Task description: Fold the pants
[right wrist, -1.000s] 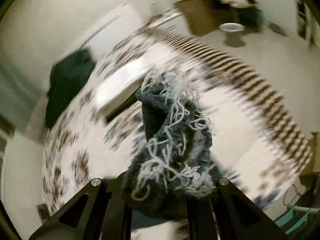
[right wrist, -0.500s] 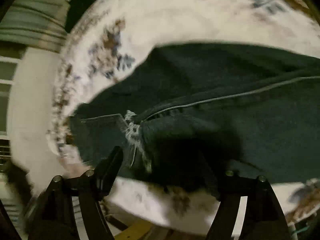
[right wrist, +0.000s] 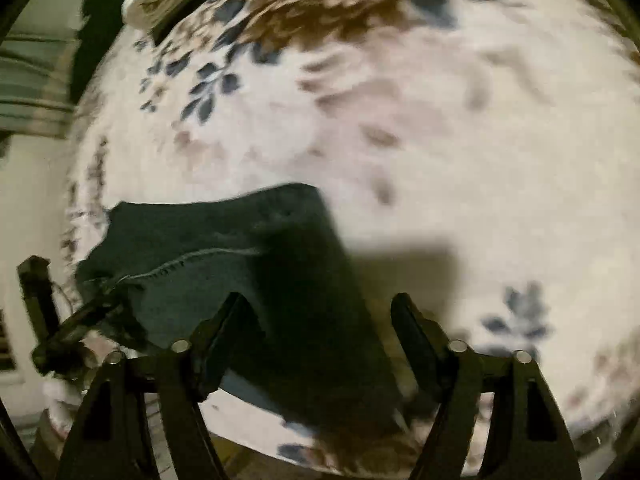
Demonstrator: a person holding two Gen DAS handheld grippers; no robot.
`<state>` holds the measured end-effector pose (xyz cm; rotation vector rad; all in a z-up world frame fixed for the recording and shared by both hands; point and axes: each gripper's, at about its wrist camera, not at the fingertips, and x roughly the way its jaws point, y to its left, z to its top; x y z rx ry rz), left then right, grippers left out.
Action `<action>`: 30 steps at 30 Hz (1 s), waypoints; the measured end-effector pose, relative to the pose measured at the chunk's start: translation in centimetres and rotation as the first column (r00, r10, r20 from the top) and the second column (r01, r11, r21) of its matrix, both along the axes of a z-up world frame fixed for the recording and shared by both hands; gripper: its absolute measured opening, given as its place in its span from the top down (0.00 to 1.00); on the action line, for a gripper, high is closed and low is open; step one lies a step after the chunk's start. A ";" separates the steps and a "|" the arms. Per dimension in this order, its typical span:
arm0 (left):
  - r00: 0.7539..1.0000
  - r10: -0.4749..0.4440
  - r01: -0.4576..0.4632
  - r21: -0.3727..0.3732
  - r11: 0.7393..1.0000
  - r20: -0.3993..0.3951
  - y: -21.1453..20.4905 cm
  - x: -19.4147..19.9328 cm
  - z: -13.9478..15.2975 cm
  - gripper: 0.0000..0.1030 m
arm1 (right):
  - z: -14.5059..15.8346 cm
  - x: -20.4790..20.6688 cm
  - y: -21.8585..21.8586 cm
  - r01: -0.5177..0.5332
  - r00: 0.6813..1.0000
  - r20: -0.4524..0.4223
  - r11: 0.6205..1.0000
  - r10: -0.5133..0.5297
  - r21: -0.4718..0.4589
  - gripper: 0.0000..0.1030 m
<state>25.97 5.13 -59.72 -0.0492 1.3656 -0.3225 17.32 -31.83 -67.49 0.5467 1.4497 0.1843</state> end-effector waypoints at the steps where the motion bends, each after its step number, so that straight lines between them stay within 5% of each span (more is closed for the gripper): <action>1: 1.000 0.013 -0.013 0.000 1.000 -0.001 0.4 0.1 0.2 0.81 | 0.1 0.3 0.2 -0.014 1.000 0.004 0.999 0.014 -0.038 0.64; 3: 0.998 0.062 -0.062 -0.036 0.997 -0.014 1.8 0.1 0.8 0.83 | 1.3 1.0 0.2 0.021 0.999 0.027 0.997 -0.019 -0.074 0.77; 5: 0.991 0.129 -0.129 0.001 0.992 -0.021 3.3 0.1 0.7 0.83 | 1.9 1.5 -0.7 0.084 0.995 0.053 0.992 -0.079 -0.093 0.81; 8: 0.952 0.280 -0.291 -0.081 0.953 -0.127 7.1 0.2 -0.4 0.83 | 0.9 2.4 -3.0 0.176 0.984 -0.026 0.984 -0.176 -0.009 0.81; 9: 0.938 0.314 -0.333 -0.121 0.935 -0.147 8.0 -0.1 -0.3 0.82 | 0.7 2.7 -3.4 0.177 0.983 -0.056 0.984 -0.176 0.010 0.78; 11: 0.916 0.358 -0.389 -0.185 0.903 -0.179 8.9 -0.8 0.4 0.65 | 1.3 2.6 -3.5 0.143 0.988 -0.059 0.990 -0.142 0.017 0.72; 13: 0.917 0.358 -0.393 -0.244 0.887 -0.177 8.7 -1.6 1.4 0.45 | 2.2 1.6 -3.5 0.129 0.991 -0.041 0.992 -0.128 0.005 0.45; 14: 0.921 0.352 -0.386 -0.255 0.887 -0.168 8.2 -1.9 1.7 0.36 | 2.6 0.7 -3.5 0.135 0.990 -0.039 0.991 -0.134 0.008 0.30; 19: 0.966 0.227 -0.249 -0.209 0.946 -0.125 3.3 -1.2 0.8 0.36 | 0.6 -1.8 -0.6 0.102 0.988 -0.112 0.995 -0.102 -0.007 0.29; 21: 0.980 0.168 -0.178 -0.089 0.980 -0.106 1.3 -0.9 -0.6 0.35 | -0.9 -2.8 -0.9 0.087 0.981 -0.157 0.985 -0.111 -0.152 0.29; 25: 0.977 0.175 -0.186 -0.091 0.978 -0.121 2.2 -0.7 -1.2 0.36 | -1.2 -3.6 -3.0 0.184 0.962 -0.184 0.977 -0.201 -0.107 0.29; 27: 0.965 0.244 -0.254 -0.120 0.960 -0.096 3.9 -1.6 0.5 0.36 | 0.8 -3.6 -2.8 0.158 0.974 -0.143 0.979 -0.175 -0.127 0.29; 30: 0.908 0.417 -0.412 -0.289 0.864 -0.046 7.7 -4.8 3.8 0.28 | 4.4 -4.0 -1.7 0.139 0.986 -0.074 0.982 -0.149 -0.128 0.29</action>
